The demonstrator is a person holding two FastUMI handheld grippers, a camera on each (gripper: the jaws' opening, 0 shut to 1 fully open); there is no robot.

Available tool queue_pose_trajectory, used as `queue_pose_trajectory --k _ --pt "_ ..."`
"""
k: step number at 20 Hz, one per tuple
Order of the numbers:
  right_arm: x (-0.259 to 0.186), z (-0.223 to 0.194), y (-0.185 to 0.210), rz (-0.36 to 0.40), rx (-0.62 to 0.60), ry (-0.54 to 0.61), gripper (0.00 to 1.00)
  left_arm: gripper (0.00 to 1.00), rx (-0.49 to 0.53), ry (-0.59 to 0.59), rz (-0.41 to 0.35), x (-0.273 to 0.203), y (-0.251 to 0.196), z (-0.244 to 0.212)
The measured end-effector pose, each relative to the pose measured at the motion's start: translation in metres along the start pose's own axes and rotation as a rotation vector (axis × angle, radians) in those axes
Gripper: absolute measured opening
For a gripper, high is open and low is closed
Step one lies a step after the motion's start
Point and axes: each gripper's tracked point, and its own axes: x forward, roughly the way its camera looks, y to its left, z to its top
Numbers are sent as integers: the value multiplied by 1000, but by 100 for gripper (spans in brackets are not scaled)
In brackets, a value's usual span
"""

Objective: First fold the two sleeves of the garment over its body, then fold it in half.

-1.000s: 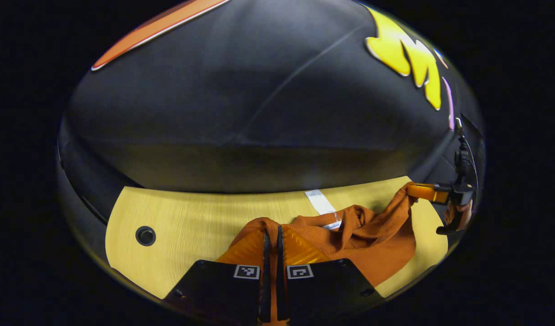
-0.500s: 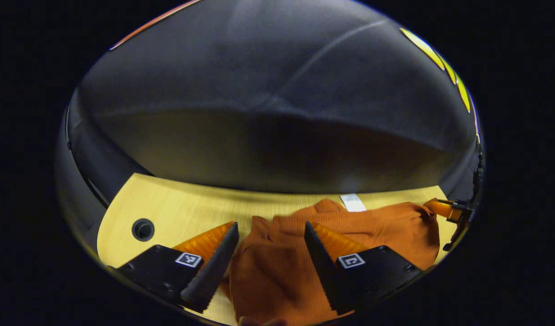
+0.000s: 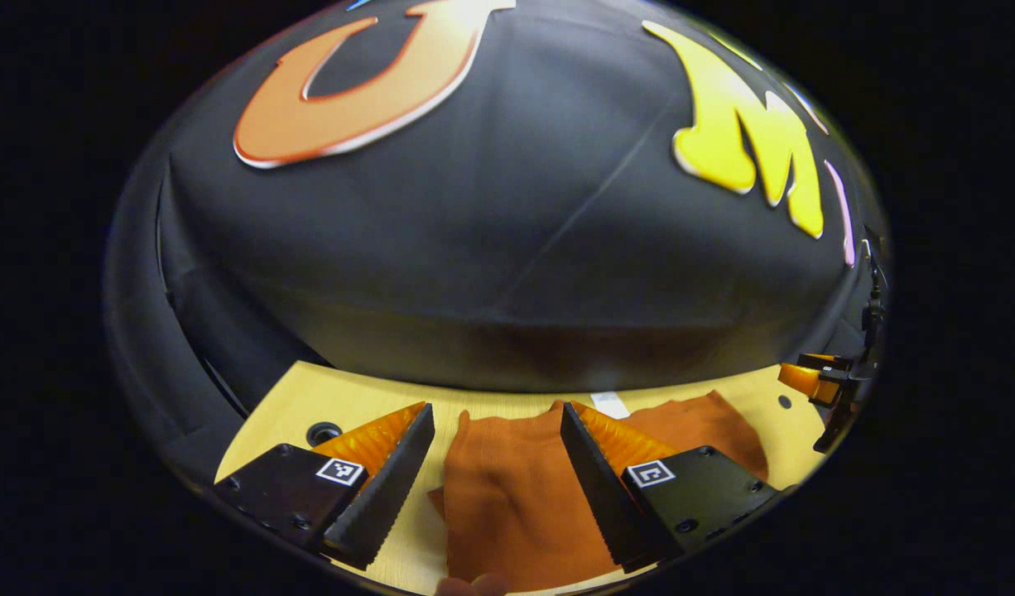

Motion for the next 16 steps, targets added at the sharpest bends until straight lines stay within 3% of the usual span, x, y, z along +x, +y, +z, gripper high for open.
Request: queue_pose_trajectory --k 4,9,11,12,14,16 --pt "-88 77 22 6 52 -196 96 100 19 -183 2 -81 -15 70" --pt "-212 130 52 55 54 -435 96 100 53 -365 -14 -177 -40 124" --pt "-254 127 58 56 16 -478 95 98 64 -410 -24 -214 -49 126" --pt "-272 122 60 46 -1 -505 95 87 74 -419 -16 -230 -52 122" --pt "-310 112 67 28 -17 -547 95 87 94 -442 14 -260 -57 109" --pt "-338 96 72 10 -25 -572 93 87 117 -461 -19 -280 -76 93"
